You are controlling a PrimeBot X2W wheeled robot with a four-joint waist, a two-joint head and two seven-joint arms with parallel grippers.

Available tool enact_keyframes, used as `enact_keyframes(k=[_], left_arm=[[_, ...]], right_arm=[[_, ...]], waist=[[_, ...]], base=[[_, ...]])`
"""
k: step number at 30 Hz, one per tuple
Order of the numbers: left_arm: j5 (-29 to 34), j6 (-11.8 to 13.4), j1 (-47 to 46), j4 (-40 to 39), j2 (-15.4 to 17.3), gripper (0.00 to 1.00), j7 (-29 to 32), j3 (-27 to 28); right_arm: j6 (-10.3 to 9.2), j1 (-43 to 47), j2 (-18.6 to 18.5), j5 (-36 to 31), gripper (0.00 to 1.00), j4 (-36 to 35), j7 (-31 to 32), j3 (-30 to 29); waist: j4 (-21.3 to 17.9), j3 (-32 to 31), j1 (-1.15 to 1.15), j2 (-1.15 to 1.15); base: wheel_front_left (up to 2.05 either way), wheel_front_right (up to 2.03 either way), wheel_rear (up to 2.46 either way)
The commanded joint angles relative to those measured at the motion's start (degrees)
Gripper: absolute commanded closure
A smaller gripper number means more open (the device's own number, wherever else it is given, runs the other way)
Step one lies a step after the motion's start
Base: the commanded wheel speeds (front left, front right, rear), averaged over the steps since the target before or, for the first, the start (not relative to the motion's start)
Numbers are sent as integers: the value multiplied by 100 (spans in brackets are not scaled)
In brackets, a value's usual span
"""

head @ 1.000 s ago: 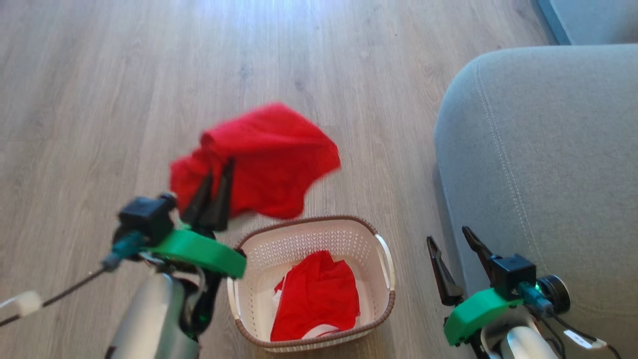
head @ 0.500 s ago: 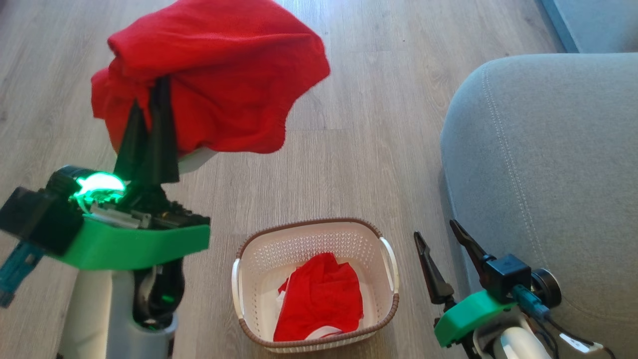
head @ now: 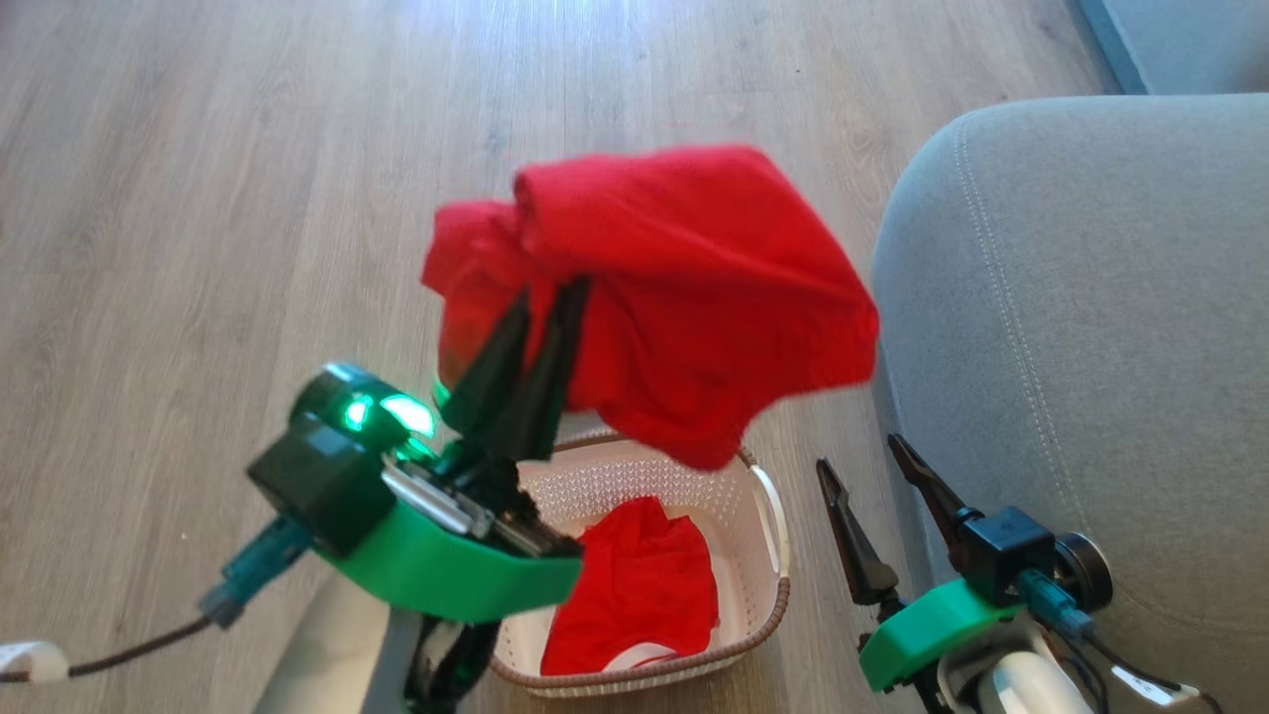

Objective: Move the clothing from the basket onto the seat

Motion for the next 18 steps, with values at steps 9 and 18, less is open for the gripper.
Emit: enact_keyframes(k=[9, 18], left_arm=[[-96, -48, -97, -178, 50, 100, -29, 92], [-121, -49, -131, -141, 50, 100, -29, 160]], right_arm=[[40, -145, -79, 26, 0, -276, -37, 118], [40, -176, -154, 81, 0, -478, -37, 255]], waist=[[19, 77, 1, 0], [24, 86, 1, 0]], base=[[0, 0, 0], [0, 0, 0]])
